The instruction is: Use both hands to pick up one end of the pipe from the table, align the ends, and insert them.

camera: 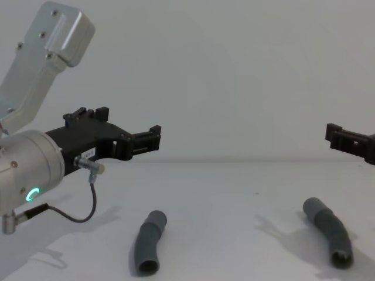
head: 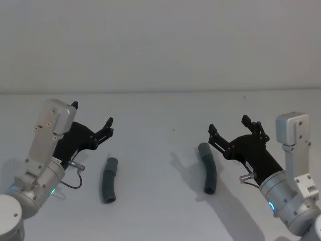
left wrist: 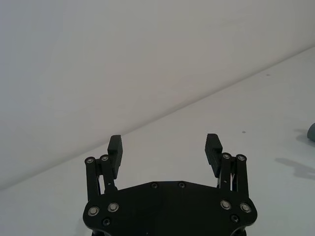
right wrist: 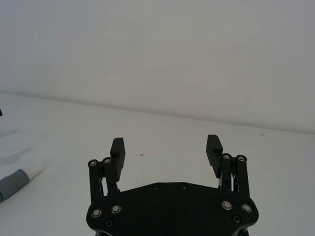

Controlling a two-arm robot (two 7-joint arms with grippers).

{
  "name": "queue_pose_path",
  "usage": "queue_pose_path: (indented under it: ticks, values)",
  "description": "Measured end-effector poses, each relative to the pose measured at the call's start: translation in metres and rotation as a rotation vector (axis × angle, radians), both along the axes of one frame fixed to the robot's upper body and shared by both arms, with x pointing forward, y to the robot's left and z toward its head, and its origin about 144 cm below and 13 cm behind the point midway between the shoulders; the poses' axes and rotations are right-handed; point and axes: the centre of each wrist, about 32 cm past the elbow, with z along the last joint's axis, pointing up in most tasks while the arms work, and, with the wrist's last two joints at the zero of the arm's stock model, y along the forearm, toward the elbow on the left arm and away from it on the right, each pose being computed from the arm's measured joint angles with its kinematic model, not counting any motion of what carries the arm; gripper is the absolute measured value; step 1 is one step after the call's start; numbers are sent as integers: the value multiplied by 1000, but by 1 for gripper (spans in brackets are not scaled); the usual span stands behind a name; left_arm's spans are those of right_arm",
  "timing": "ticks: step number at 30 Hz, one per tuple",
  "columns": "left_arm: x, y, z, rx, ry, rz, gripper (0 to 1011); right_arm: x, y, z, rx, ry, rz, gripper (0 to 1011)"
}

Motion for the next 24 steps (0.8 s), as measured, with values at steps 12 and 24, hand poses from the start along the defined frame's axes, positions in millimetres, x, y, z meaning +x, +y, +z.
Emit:
queue_pose_path:
  ticks: [12,24]
  values:
    - [0,0,0,0,0,0,1001,0,0,0,0,0,0,1002]
    - [0,0,0,0,0,0,1001,0,0,0,0,0,0,1002]
